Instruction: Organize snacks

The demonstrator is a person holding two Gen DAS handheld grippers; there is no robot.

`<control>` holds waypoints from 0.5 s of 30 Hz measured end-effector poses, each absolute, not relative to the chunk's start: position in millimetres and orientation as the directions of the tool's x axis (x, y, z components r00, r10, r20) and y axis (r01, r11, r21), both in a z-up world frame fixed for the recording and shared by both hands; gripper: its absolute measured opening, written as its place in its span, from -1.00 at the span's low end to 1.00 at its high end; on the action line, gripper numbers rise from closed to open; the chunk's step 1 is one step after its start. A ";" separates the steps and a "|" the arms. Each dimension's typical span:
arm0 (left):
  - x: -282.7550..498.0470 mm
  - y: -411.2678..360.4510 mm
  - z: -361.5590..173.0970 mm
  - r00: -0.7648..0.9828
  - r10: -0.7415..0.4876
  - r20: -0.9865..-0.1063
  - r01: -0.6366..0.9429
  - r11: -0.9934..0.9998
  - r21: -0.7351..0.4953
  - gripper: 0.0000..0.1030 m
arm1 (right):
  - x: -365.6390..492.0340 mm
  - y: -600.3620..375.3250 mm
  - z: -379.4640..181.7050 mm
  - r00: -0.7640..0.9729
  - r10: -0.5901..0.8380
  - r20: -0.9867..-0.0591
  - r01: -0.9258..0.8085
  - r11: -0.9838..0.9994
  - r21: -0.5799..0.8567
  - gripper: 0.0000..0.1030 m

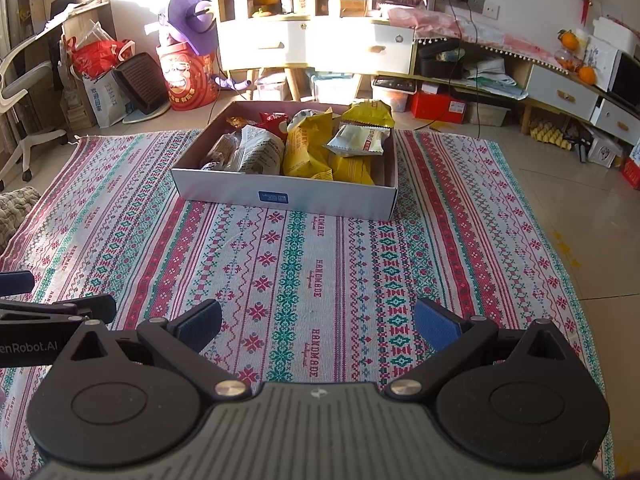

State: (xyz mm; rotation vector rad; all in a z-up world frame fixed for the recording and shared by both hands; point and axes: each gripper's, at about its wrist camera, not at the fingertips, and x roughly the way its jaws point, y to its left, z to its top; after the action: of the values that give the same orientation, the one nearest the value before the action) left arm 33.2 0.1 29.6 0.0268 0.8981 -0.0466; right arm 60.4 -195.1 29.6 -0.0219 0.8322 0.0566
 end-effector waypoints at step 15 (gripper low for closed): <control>33.1 0.7 29.9 0.623 -0.017 -0.782 0.045 0.999 0.014 1.00 | 61.0 -195.7 30.4 0.675 0.037 -0.737 -0.051 0.999 0.004 0.99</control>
State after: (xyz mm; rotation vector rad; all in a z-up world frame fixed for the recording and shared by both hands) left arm 33.1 0.7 29.9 0.0326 0.8973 -0.0354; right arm 61.0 -195.7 30.4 -0.0171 0.8280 0.0497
